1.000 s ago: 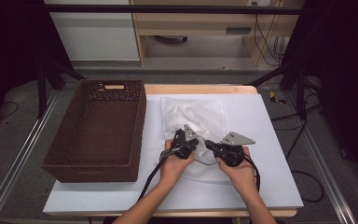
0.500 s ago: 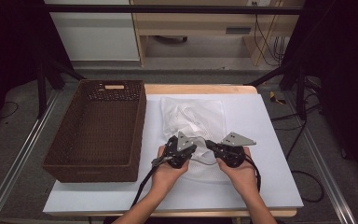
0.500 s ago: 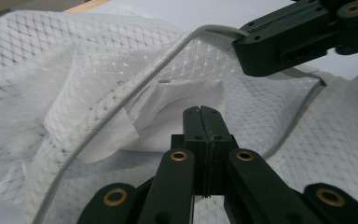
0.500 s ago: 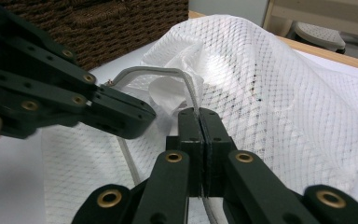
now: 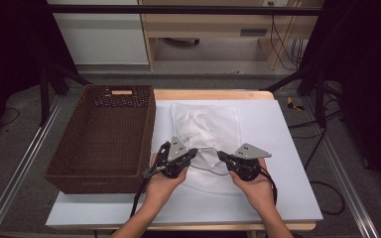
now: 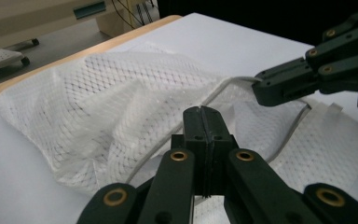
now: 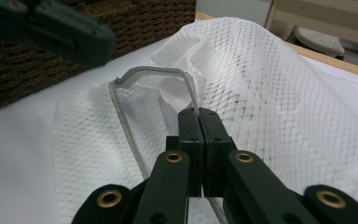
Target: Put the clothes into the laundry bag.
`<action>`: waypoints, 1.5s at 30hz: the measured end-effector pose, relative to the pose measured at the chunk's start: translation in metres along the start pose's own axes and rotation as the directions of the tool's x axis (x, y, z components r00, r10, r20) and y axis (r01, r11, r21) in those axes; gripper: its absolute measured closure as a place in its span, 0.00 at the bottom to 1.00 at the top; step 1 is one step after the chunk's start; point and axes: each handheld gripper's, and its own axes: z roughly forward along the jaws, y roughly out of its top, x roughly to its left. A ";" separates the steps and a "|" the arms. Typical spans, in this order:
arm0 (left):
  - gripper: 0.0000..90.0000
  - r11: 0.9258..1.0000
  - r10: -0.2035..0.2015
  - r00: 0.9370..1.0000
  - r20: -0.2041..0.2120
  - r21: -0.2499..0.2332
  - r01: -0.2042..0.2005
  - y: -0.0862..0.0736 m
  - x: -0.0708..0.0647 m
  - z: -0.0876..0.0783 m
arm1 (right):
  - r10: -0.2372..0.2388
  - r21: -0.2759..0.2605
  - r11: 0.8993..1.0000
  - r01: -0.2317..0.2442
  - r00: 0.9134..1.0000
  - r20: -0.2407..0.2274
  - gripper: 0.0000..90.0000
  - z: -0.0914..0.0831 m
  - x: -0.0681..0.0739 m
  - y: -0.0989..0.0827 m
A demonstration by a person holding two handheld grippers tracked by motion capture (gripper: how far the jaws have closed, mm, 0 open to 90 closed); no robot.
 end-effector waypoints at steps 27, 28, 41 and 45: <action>0.62 0.992 0.123 0.989 -0.080 0.045 -0.120 0.007 0.003 -0.008 | 0.040 -0.059 0.997 -0.040 0.999 -0.002 0.99 -0.012 -0.008 0.004; 0.62 0.989 0.135 0.988 -0.077 0.068 -0.130 0.003 0.001 -0.004 | 0.038 -0.059 0.998 -0.038 0.999 -0.001 0.99 -0.012 -0.009 0.005; 0.72 0.968 0.183 0.976 -0.116 0.193 -0.159 -0.011 0.003 0.029 | 0.034 -0.060 0.998 -0.034 0.999 -0.002 0.99 -0.016 -0.010 0.006; 0.79 0.963 0.193 0.969 -0.155 0.220 -0.157 -0.016 0.009 0.034 | 0.027 -0.055 0.998 -0.027 1.000 -0.004 0.99 -0.015 -0.010 0.005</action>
